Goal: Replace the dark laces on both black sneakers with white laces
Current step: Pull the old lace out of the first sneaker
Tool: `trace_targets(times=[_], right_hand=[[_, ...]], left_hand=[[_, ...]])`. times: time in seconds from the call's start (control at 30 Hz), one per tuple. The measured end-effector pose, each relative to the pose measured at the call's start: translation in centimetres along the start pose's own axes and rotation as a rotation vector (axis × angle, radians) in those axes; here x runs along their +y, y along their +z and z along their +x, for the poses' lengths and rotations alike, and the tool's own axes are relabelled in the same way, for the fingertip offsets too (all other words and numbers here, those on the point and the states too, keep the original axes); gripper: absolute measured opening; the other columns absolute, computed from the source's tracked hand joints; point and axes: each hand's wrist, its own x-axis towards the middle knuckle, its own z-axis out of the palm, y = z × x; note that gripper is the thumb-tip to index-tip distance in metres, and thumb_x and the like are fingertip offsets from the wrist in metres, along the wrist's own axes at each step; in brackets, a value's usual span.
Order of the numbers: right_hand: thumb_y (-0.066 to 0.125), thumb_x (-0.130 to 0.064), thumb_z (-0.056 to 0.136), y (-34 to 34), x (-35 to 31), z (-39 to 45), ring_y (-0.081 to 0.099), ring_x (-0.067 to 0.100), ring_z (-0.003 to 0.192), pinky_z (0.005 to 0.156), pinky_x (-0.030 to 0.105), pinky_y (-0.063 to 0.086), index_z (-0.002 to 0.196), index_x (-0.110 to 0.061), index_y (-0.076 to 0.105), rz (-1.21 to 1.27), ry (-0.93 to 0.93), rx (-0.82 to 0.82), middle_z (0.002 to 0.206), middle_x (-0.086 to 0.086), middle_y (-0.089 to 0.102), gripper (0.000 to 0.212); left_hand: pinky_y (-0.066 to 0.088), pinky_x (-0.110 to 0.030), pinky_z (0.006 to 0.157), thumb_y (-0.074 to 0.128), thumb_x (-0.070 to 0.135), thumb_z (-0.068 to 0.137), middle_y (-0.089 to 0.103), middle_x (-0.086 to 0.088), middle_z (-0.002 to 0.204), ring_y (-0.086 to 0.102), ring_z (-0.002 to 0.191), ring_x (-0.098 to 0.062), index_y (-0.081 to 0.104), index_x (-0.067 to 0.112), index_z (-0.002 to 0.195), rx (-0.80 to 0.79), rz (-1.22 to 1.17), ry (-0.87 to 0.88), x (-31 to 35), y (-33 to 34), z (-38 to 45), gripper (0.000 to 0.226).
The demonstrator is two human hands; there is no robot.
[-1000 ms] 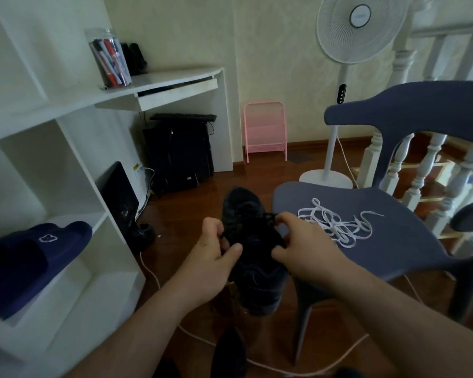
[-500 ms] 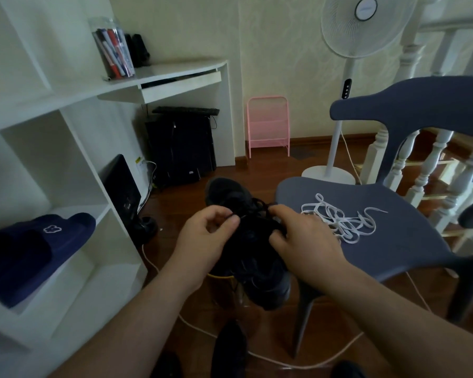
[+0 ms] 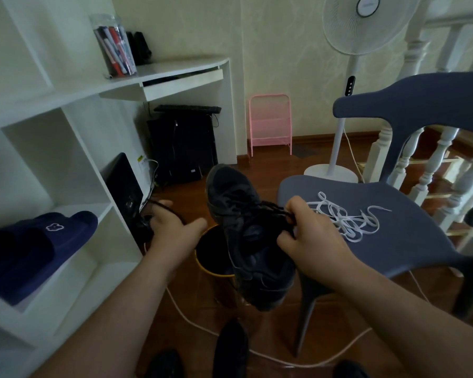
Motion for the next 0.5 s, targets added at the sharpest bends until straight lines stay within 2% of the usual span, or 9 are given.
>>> trace_targets(times=[0.07, 0.13, 0.23, 0.3, 0.37, 0.4, 0.47, 0.5], right_hand=[[0.063, -0.023, 0.092, 0.2, -0.1, 0.0, 0.046, 0.011, 0.062, 0.050, 0.032, 0.026, 0.080, -0.032, 0.029, -0.029, 0.026, 0.004, 0.066, -0.003, 0.050, 0.037], [0.064, -0.023, 0.088, 0.6, -0.1, -0.1, 0.045, 0.013, 0.062, 0.051, 0.037, 0.029, 0.076, -0.030, 0.029, -0.064, 0.037, 0.014, 0.064, -0.001, 0.048, 0.037], [0.066, -0.019, 0.083, 1.0, 0.0, -0.1, 0.040, 0.011, 0.058, 0.050, 0.034, 0.028, 0.070, -0.026, 0.032, -0.081, 0.034, 0.013, 0.059, -0.002, 0.045, 0.037], [0.066, -0.019, 0.084, 1.1, 0.1, -0.2, 0.042, 0.012, 0.061, 0.051, 0.034, 0.030, 0.072, -0.030, 0.034, -0.050, 0.040, 0.008, 0.061, -0.004, 0.047, 0.036], [0.066, -0.021, 0.086, 1.1, 0.4, -0.3, 0.045, 0.017, 0.066, 0.053, 0.037, 0.034, 0.079, -0.033, 0.034, -0.016, 0.043, 0.019, 0.066, -0.004, 0.049, 0.035], [0.066, -0.022, 0.087, 1.1, 0.4, -0.3, 0.048, 0.019, 0.068, 0.055, 0.039, 0.038, 0.085, -0.034, 0.034, -0.001, 0.048, 0.025, 0.070, -0.005, 0.052, 0.035], [0.067, -0.025, 0.089, 0.8, 0.4, -0.2, 0.056, 0.026, 0.076, 0.064, 0.044, 0.048, 0.100, -0.036, 0.035, 0.034, 0.081, 0.020, 0.082, -0.005, 0.059, 0.035], [0.068, -0.026, 0.089, 0.7, 0.3, -0.2, 0.058, 0.027, 0.079, 0.067, 0.044, 0.049, 0.107, -0.035, 0.036, 0.058, 0.102, 0.017, 0.084, -0.004, 0.062, 0.038]], left_hand=[[0.051, -0.060, 0.102, 0.079, 0.056, 0.070, 0.035, -0.008, 0.141, 0.049, 0.122, -0.035, 0.027, 0.038, 0.122, 0.085, -0.093, 0.002, 0.5, -0.1, -0.1, 0.076], [0.048, -0.060, 0.105, 0.074, 0.065, 0.070, 0.036, -0.010, 0.143, 0.048, 0.125, -0.037, 0.030, 0.032, 0.126, 0.143, -0.123, -0.022, 0.8, 0.0, -0.2, 0.078], [0.041, -0.051, 0.111, 0.079, 0.047, 0.086, 0.031, -0.014, 0.153, 0.038, 0.139, -0.038, 0.030, 0.019, 0.146, 0.286, 0.007, 0.084, 1.0, 0.0, -0.2, 0.082], [0.043, -0.052, 0.113, 0.078, 0.045, 0.088, 0.029, -0.013, 0.158, 0.038, 0.141, -0.035, 0.023, 0.025, 0.153, 0.304, -0.009, 0.099, 0.8, -0.5, 0.2, 0.087], [0.052, -0.056, 0.104, 0.074, 0.049, 0.089, 0.042, -0.016, 0.149, 0.052, 0.128, -0.036, 0.025, 0.033, 0.143, 0.228, -0.130, -0.007, 0.4, -1.0, 1.1, 0.075], [0.057, -0.054, 0.095, 0.073, 0.049, 0.089, 0.050, -0.018, 0.139, 0.060, 0.117, -0.035, 0.027, 0.033, 0.136, 0.185, -0.202, -0.072, 0.2, -1.4, 1.5, 0.067], [0.057, -0.043, 0.068, 0.073, 0.041, 0.094, 0.063, -0.016, 0.113, 0.066, 0.087, -0.026, 0.035, 0.023, 0.131, 0.095, -0.333, -0.144, 0.1, -1.5, 1.5, 0.056], [0.054, -0.037, 0.061, 0.071, 0.035, 0.097, 0.065, -0.014, 0.102, 0.065, 0.077, -0.022, 0.041, 0.017, 0.131, 0.046, -0.358, -0.123, 0.1, -1.4, 1.2, 0.049]])
